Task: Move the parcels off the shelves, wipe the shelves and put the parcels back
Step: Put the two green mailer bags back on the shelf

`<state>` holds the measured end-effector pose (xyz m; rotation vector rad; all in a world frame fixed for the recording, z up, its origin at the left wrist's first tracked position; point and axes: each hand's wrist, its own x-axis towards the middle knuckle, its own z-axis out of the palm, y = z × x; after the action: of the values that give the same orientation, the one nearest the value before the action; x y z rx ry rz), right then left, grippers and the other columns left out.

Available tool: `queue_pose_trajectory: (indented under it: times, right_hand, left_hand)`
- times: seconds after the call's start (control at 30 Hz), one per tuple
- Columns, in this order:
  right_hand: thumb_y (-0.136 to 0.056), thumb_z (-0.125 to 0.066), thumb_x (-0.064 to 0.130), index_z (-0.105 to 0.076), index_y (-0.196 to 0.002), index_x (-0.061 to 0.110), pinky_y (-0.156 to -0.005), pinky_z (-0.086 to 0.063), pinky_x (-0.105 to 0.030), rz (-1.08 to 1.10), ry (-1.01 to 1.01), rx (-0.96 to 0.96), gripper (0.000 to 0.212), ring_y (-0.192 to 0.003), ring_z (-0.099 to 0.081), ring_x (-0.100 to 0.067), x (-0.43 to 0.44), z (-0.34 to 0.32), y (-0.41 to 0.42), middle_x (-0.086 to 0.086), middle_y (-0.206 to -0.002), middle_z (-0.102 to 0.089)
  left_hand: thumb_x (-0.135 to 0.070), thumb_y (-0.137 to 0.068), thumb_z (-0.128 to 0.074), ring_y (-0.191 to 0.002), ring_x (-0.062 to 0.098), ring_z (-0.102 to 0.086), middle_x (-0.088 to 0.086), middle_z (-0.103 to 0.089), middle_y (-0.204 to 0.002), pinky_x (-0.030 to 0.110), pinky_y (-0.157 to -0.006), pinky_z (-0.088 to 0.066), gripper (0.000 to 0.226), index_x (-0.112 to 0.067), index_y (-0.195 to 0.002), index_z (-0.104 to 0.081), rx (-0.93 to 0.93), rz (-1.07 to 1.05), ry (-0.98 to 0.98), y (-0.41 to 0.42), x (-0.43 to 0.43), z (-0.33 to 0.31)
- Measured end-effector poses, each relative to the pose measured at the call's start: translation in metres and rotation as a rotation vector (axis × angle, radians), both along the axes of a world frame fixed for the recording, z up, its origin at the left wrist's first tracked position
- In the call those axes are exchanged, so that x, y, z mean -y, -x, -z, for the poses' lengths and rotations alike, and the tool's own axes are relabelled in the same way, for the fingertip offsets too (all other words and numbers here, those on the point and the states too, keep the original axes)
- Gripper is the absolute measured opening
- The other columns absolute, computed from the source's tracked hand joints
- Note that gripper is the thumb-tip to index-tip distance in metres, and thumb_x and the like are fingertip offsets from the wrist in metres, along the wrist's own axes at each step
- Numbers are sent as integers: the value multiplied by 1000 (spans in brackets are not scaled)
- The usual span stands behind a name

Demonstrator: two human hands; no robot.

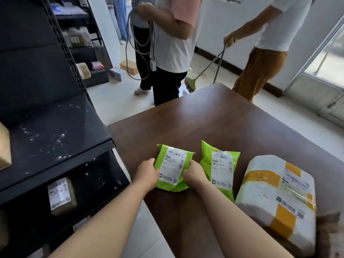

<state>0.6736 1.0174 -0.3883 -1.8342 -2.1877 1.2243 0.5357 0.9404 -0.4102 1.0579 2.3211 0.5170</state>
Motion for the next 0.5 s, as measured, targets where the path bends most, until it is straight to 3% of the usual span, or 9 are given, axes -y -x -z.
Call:
queue_pose_trajectory:
  times: [0.17,0.27,0.37,0.5]
  right_hand:
    - [-83,-41,-3,-58,-116,6,-87,-44,-30,21,7,-46,38,-112,-57,-29,-3,21,11,-13,-121,-61]
    - [-83,-43,-3,-55,-127,7,-96,-46,-33,12,28,-105,46,-116,-56,-26,-1,21,16,-10,-122,-62]
    - [-84,-42,-4,-46,-139,8,-103,-42,-33,-1,34,-137,57,-123,-53,-23,-3,22,18,-9,-131,-58]
    - [-83,-43,-4,-58,-129,11,-97,-42,-27,11,-141,-171,51,-116,-56,-23,-5,19,11,-8,-124,-63]
  left_hand:
    - [-27,-87,-60,-114,28,-52,10,-50,-128,33,-91,-46,46,-11,-128,-47,42,17,-12,2,-2,24]
    - [-44,-76,-72,-123,30,-44,10,-40,-136,38,-100,-42,78,-12,-137,-35,-27,-15,35,4,-1,28]
    - [-59,-63,-76,-134,30,-30,10,-25,-146,39,-108,-32,119,-11,-148,-8,-103,-38,89,2,-4,35]
    - [-66,-53,-79,-143,31,-13,14,-8,-153,41,-116,-17,142,-8,-148,11,-146,-33,144,-6,-8,46]
